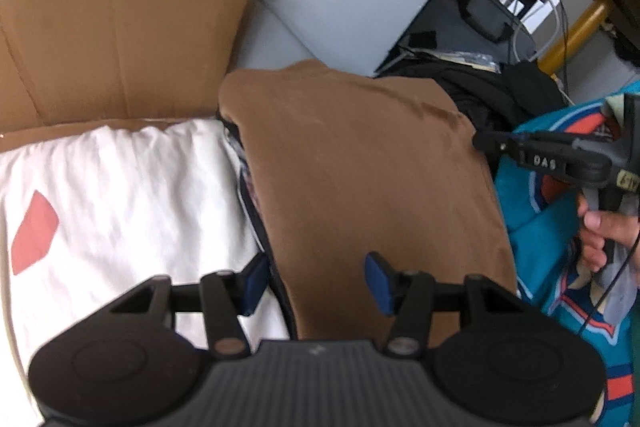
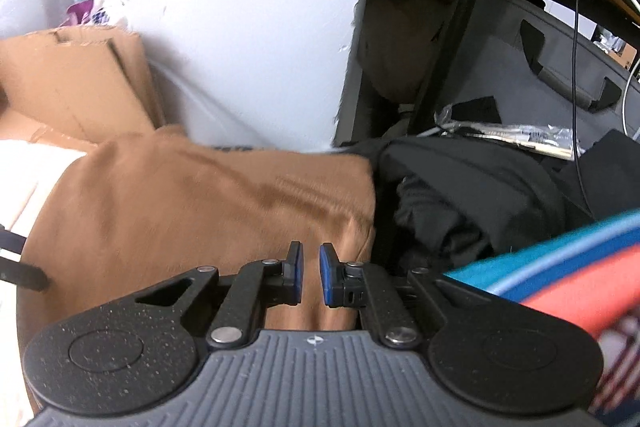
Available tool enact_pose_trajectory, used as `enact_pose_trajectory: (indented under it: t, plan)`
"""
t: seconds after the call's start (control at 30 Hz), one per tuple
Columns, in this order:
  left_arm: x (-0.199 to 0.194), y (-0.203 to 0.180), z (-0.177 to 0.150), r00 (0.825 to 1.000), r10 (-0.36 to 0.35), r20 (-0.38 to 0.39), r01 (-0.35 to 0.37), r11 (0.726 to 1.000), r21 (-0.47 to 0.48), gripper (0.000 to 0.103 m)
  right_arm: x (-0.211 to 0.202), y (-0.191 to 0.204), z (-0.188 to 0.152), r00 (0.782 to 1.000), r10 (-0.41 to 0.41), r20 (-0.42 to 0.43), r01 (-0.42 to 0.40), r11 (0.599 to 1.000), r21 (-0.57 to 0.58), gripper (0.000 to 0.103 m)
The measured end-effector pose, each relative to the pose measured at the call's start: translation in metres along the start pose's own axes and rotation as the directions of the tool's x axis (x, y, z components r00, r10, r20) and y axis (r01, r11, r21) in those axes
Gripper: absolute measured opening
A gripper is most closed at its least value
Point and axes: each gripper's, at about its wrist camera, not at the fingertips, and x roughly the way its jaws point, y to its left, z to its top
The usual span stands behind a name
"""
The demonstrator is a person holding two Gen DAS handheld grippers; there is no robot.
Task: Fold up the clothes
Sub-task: 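Pull both open grippers back from the placed brown shirt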
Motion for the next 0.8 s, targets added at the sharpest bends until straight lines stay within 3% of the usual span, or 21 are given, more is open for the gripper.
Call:
enact_pose_trajectory:
  t: [0.07,0.2,0.27,0.53,0.73,0.8]
  plan:
    - [0.001,0.000,-0.004,1.000,-0.009,-0.006,0.009,1.000,-0.003,0.041,-0.004,0.003,-0.011,1.000,0.005,-0.007,-0.006,1.000,-0.007,0.014]
    - [0.001,0.005,-0.009,1.000,-0.006,0.002,0.006,1.000,0.003,0.013,-0.008,0.008,-0.036,0.999,0.001,-0.035,-0.003,0.999,-0.048,0.014]
    - [0.000,0.010,-0.006,1.000,-0.025,-0.003,0.025,1.000,-0.016,0.009,-0.008,0.008,-0.049,0.998,-0.005,-0.058,0.002,0.999,-0.053,0.014]
    - [0.000,0.010,-0.006,1.000,-0.011,-0.006,0.011,0.999,-0.036,0.009,-0.014,0.004,-0.082,0.993,-0.060,-0.102,0.056,0.998,-0.036,0.014]
    - [-0.003,0.012,-0.014,1.000,-0.006,-0.024,0.004,0.998,-0.067,0.017,-0.033,0.002,-0.090,0.994,-0.074,-0.082,0.075,0.997,0.002,0.014]
    - [-0.009,0.009,-0.016,1.000,-0.007,0.000,0.007,0.998,-0.059,0.028,-0.039,0.001,-0.091,0.995,-0.070,-0.069,0.073,0.997,0.034,0.015]
